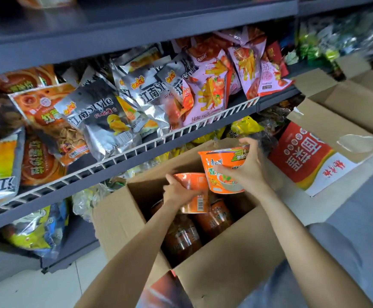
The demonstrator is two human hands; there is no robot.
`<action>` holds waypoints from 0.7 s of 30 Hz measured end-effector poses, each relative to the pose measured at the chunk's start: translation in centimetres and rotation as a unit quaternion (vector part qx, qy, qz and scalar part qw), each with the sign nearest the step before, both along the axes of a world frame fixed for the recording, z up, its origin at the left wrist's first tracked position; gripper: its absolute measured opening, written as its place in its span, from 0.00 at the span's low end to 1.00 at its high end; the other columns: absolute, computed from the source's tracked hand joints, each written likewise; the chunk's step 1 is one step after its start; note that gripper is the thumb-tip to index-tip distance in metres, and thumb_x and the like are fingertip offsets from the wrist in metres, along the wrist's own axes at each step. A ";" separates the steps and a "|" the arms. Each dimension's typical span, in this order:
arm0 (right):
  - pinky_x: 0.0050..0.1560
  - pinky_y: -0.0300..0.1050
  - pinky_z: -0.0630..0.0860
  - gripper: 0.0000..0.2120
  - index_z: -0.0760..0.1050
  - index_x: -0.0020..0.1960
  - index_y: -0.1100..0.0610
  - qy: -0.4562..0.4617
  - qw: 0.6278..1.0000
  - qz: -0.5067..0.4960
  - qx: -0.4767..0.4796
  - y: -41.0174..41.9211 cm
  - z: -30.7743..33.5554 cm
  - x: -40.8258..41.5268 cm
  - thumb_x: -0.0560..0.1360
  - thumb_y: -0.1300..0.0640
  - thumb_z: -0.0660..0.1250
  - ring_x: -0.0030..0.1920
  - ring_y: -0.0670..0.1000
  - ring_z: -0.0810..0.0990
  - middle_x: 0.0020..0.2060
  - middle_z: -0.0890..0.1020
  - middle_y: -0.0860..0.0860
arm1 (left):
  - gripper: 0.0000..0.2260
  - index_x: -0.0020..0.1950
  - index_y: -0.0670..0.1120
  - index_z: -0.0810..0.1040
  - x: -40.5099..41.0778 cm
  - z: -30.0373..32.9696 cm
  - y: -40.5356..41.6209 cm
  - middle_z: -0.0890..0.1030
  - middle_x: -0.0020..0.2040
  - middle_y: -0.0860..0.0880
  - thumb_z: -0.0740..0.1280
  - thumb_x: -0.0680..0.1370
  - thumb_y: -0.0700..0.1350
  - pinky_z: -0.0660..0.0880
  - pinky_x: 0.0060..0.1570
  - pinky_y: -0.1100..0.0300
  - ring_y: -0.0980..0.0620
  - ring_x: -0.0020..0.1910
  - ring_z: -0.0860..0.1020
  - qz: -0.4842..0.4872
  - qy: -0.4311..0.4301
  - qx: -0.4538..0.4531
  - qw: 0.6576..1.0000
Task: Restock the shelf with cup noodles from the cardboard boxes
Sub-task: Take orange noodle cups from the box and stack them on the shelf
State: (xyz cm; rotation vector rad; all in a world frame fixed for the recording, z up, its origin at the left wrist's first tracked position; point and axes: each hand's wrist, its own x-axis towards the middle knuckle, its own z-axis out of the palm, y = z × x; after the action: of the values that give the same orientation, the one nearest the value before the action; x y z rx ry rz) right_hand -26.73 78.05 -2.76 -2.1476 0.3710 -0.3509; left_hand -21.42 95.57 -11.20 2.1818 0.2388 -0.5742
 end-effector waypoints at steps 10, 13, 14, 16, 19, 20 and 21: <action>0.66 0.56 0.71 0.60 0.52 0.75 0.45 -0.063 0.972 0.004 0.227 -0.3 6.6 -0.3 0.50 0.39 0.79 0.61 0.46 0.75 0.61 0.74 0.41 | 0.42 0.63 0.54 0.59 -1.7 6.8 6.6 0.77 0.56 0.55 0.82 0.58 0.54 0.78 0.56 0.55 0.59 0.54 0.79 -0.050 -0.182 -0.270 0.944; 0.62 0.56 0.75 0.47 0.64 0.69 0.47 -0.084 0.961 0.050 0.257 -0.3 9.4 0.0 0.53 0.45 0.79 0.56 0.47 0.80 0.56 0.80 0.44 | 0.41 0.64 0.54 0.61 -1.4 9.9 8.1 0.75 0.60 0.53 0.80 0.58 0.52 0.75 0.57 0.59 0.59 0.60 0.76 -0.076 -0.310 -0.270 0.909; 0.61 0.56 0.75 0.45 0.66 0.67 0.48 -0.089 0.959 0.067 0.262 -0.1 10.6 0.4 0.54 0.45 0.81 0.56 0.48 0.81 0.56 0.81 0.45 | 0.42 0.66 0.52 0.61 -1.1 11.2 8.5 0.73 0.63 0.51 0.80 0.59 0.52 0.74 0.60 0.56 0.56 0.63 0.74 -0.086 -0.361 -0.249 0.895; 0.60 0.56 0.76 0.42 0.69 0.66 0.48 -0.103 0.953 0.090 0.270 0.5 12.6 1.4 0.55 0.43 0.81 0.56 0.49 0.81 0.56 0.82 0.46 | 0.43 0.68 0.54 0.60 -0.4 13.6 9.2 0.70 0.66 0.47 0.80 0.59 0.56 0.72 0.63 0.48 0.49 0.65 0.72 -0.099 -0.456 -0.184 0.865; 0.59 0.55 0.77 0.34 0.72 0.62 0.48 -0.141 0.931 0.112 0.318 1.6 15.3 2.5 0.59 0.47 0.80 0.54 0.49 0.82 0.54 0.83 0.47 | 0.42 0.69 0.54 0.61 0.2 17.2 10.0 0.69 0.67 0.45 0.75 0.60 0.62 0.66 0.67 0.55 0.49 0.66 0.68 -0.109 -0.571 -0.039 0.813; 0.58 0.55 0.77 0.32 0.73 0.60 0.48 -0.157 0.920 0.117 0.341 1.9 15.9 2.8 0.59 0.48 0.80 0.53 0.50 0.83 0.53 0.83 0.47 | 0.42 0.69 0.51 0.61 0.3 18.2 10.1 0.68 0.67 0.43 0.74 0.61 0.63 0.62 0.68 0.61 0.50 0.66 0.67 -0.118 -0.601 -0.001 0.790; 0.55 0.54 0.78 0.31 0.74 0.60 0.48 -0.174 0.904 0.123 0.370 2.2 16.5 3.0 0.59 0.48 0.79 0.53 0.50 0.83 0.52 0.84 0.47 | 0.43 0.69 0.49 0.62 0.5 19.1 10.2 0.68 0.67 0.42 0.73 0.61 0.64 0.59 0.68 0.65 0.50 0.67 0.66 -0.124 -0.626 0.023 0.770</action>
State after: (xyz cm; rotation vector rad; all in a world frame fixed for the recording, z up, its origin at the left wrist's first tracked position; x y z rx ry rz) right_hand -23.68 80.22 13.75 -1.3277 0.0073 -0.3644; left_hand -20.97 105.80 7.93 2.1789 -0.7674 0.8299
